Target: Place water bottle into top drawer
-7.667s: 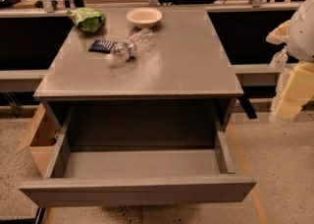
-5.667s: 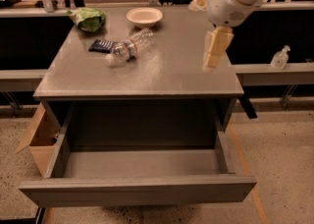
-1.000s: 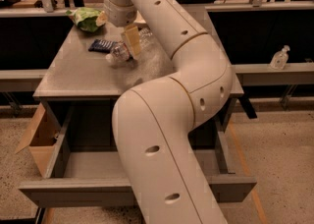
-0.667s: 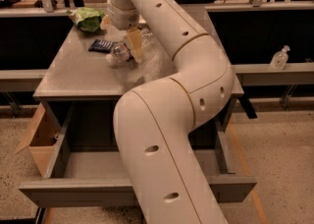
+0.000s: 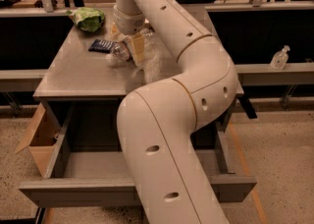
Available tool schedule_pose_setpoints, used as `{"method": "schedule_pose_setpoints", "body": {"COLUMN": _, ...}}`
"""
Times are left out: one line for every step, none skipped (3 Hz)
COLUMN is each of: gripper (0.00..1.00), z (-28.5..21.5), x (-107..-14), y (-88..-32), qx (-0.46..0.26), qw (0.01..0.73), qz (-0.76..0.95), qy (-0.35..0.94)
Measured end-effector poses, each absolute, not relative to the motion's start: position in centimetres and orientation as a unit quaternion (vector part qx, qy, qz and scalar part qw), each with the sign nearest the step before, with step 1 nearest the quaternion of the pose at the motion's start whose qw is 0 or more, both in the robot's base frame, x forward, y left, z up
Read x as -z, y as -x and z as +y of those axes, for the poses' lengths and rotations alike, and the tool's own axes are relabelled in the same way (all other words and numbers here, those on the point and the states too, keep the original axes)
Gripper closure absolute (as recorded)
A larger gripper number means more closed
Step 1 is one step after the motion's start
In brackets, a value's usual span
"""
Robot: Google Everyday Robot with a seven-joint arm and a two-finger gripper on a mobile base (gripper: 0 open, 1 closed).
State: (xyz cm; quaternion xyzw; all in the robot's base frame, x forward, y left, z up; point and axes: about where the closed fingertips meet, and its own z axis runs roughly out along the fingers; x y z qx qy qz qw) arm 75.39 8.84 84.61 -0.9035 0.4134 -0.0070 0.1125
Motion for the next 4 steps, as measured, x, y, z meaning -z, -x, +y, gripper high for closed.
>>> {"method": "schedule_pose_setpoints", "body": {"gripper": 0.45, "z": 8.3, "x": -84.9, "y": -75.5, "qx": 0.012, "qw": 0.111, "qz": 0.418, "qy": 0.902}}
{"method": "schedule_pose_setpoints", "body": {"gripper": 0.69, "z": 7.5, "x": -85.9, "y": -75.6, "qx": 0.022, "qw": 0.112, "qz": 0.422, "qy": 0.899}}
{"method": "schedule_pose_setpoints", "body": {"gripper": 0.98, "z": 6.6, "x": -89.5, "y": -74.8, "qx": 0.022, "qw": 0.156, "qz": 0.428, "qy": 0.890}}
{"method": "schedule_pose_setpoints", "body": {"gripper": 1.00, "z": 5.2, "x": -92.7, "y": -72.4, "qx": -0.006, "qw": 0.199, "qz": 0.441, "qy": 0.875}}
